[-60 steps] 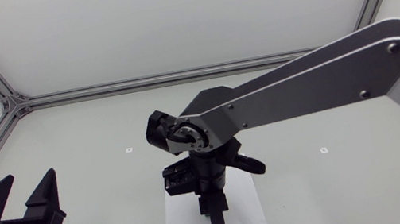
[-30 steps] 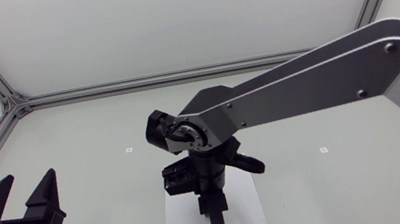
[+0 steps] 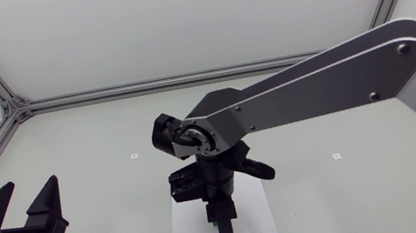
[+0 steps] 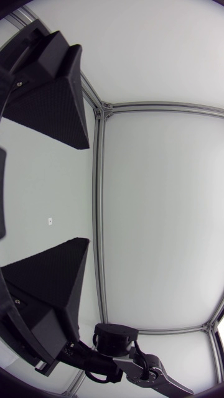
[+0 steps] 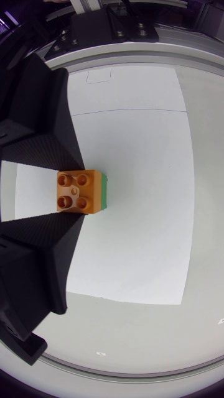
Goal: Pick up the orange 2x2 brick with the right arm and stack it on top of the green 2x2 brick in the center
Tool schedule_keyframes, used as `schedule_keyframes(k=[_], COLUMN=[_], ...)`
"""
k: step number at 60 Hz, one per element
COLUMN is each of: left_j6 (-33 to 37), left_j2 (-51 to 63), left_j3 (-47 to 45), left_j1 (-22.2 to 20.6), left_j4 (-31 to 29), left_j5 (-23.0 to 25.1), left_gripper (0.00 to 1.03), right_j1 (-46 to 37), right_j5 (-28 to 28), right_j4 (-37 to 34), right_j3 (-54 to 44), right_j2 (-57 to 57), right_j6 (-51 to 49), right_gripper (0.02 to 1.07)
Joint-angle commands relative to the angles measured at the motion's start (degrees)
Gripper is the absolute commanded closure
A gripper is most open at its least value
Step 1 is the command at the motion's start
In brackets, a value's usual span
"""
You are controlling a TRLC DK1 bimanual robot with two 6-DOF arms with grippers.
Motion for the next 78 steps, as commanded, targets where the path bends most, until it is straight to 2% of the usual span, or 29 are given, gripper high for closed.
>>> schedule_keyframes(k=[1,11,17,28,41,72,75,78], left_j6=[0.7,0.7,0.7,0.7,0.7,0.7,0.7,0.7], left_j2=[-0.5,-0.5,-0.5,-0.5,-0.5,-0.5,-0.5,-0.5], left_j3=[-2.3,-2.3,-2.3,-2.3,-2.3,-2.3,-2.3,-2.3], left_j1=[0.2,0.2,0.2,0.2,0.2,0.2,0.2,0.2], left_j4=[-0.8,-0.8,-0.8,-0.8,-0.8,-0.8,-0.8,-0.8], left_j5=[0.2,0.2,0.2,0.2,0.2,0.2,0.2,0.2], left_gripper=[0.04,0.04,0.04,0.04,0.04,0.04,0.04,0.04], right_j1=[-0.5,-0.7,-0.7,-0.7,-1.1,-1.1,-1.1,-1.1], right_j5=[-0.1,-0.1,-0.2,-0.2,-0.3,-0.7,-0.8,-0.8], right_j4=[-1.0,-1.2,-1.6,-1.7,-1.7,-1.1,-1.1,-1.1], right_j3=[-1.0,-0.6,-0.3,0.2,0.9,1.3,1.3,1.3], right_j2=[3.5,3.5,3.6,3.6,3.6,2.9,2.7,2.3], right_j6=[-1.8,-2.0,-2.0,-1.9,-1.9,-1.4,-1.1,-1.0], right_gripper=[0.88,0.87,0.72,0.61,0.54,0.52,0.47,0.38])
